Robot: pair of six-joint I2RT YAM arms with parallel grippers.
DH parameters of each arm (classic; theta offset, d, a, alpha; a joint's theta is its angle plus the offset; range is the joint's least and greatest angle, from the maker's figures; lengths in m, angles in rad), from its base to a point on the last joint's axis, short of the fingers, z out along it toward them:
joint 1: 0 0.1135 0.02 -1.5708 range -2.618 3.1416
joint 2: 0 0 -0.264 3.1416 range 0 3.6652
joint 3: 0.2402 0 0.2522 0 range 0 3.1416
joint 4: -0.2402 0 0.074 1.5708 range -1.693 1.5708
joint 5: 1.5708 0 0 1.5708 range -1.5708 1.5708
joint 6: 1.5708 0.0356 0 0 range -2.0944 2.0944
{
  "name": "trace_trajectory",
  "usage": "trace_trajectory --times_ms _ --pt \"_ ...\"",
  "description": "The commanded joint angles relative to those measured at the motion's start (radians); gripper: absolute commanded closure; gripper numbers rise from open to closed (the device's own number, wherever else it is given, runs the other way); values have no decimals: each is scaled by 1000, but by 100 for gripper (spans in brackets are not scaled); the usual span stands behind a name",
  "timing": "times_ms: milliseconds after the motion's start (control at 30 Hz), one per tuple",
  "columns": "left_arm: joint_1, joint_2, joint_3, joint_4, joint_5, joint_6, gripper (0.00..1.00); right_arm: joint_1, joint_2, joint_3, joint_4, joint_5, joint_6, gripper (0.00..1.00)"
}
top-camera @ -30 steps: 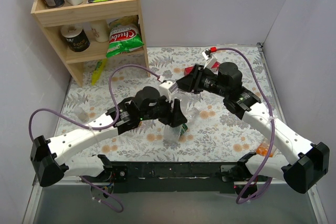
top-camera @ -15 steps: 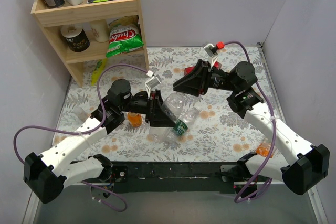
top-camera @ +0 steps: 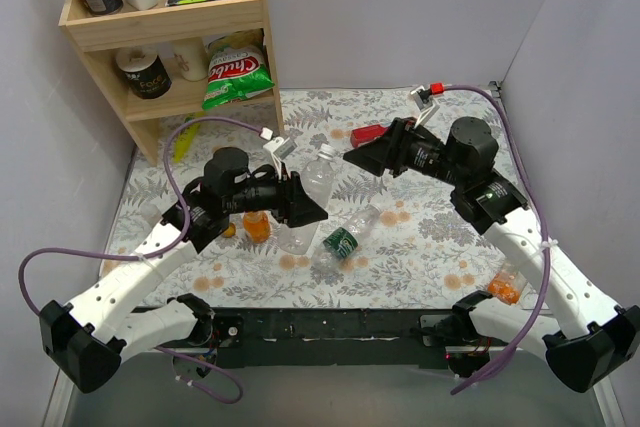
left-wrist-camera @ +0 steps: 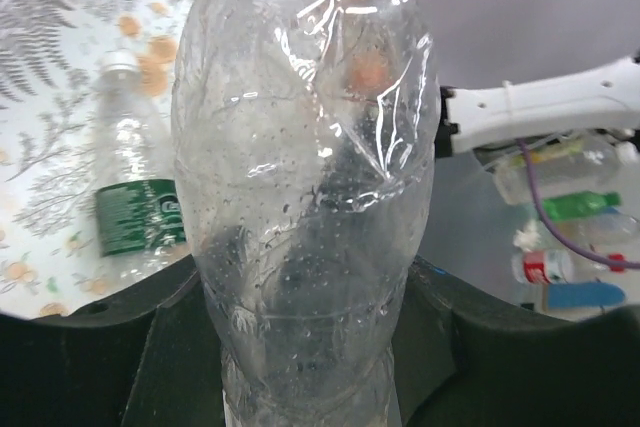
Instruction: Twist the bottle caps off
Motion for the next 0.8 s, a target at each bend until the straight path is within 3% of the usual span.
trace_trajectory --times_ms 0,433,767 --pt "-5 0 72 -127 -185 82 86 25 13 80 -155 139 30 28" --pt "-181 99 132 -190 -407 100 87 100 67 102 -129 212 66 37" --pt "-198 115 135 -192 -421 95 87 105 94 100 -131 214 76 40"
